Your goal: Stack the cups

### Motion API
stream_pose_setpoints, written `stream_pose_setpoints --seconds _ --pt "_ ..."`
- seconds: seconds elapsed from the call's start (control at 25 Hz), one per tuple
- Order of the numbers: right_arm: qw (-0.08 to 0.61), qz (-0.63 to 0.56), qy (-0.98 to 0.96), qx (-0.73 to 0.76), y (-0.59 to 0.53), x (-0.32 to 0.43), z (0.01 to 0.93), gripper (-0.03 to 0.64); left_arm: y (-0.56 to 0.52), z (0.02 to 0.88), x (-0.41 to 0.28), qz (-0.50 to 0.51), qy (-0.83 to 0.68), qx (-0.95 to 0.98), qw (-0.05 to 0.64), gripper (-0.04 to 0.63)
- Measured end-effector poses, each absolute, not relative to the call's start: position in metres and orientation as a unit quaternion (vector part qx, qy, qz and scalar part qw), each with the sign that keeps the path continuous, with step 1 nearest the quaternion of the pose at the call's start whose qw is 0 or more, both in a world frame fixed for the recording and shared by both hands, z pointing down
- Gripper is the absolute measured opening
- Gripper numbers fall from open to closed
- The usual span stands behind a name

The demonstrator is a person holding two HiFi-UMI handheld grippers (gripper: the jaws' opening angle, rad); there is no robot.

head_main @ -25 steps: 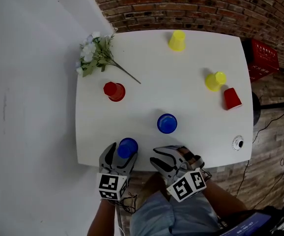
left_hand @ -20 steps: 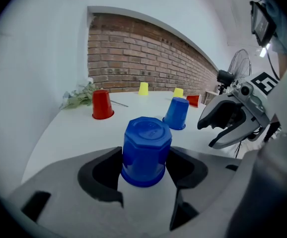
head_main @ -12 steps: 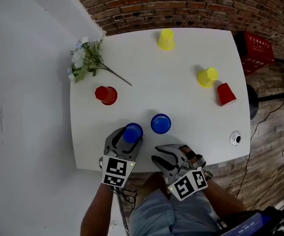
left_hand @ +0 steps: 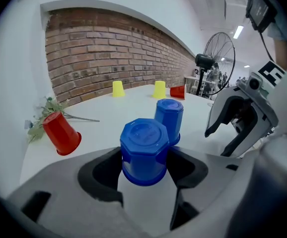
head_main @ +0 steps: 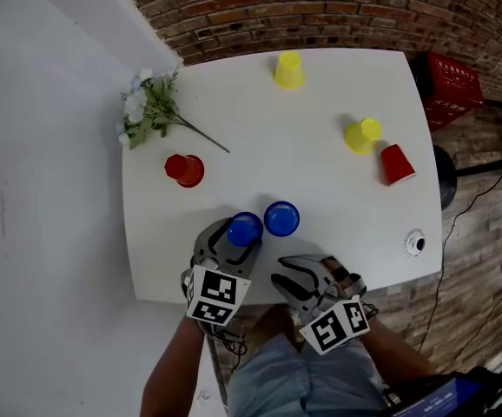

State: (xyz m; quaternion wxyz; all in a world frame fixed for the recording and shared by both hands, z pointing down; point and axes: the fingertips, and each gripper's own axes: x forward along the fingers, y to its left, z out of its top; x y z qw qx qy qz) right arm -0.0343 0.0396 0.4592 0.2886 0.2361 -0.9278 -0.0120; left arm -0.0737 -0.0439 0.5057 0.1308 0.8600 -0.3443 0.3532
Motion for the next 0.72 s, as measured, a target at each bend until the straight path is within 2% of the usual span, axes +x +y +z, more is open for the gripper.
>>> stream_pose_setpoints --seconds 0.36,0.6,0.72 --pt "0.286 -0.01 -0.929 0.235 0.044 -0.034 0.459 0.149 -0.052 0.505 -0.07 0.353 -0.348 0.859 0.128 0.284" --pt "0.285 -0.008 -0.927 0.243 0.041 -0.027 0.455 0.16 -0.042 0.505 -0.068 0.349 -0.338 0.864 0.132 0.385" --pt "0.285 -0.01 -0.925 0.25 0.042 -0.017 0.446 0.163 -0.027 0.494 -0.09 0.342 -0.363 0.853 0.154 0.405"
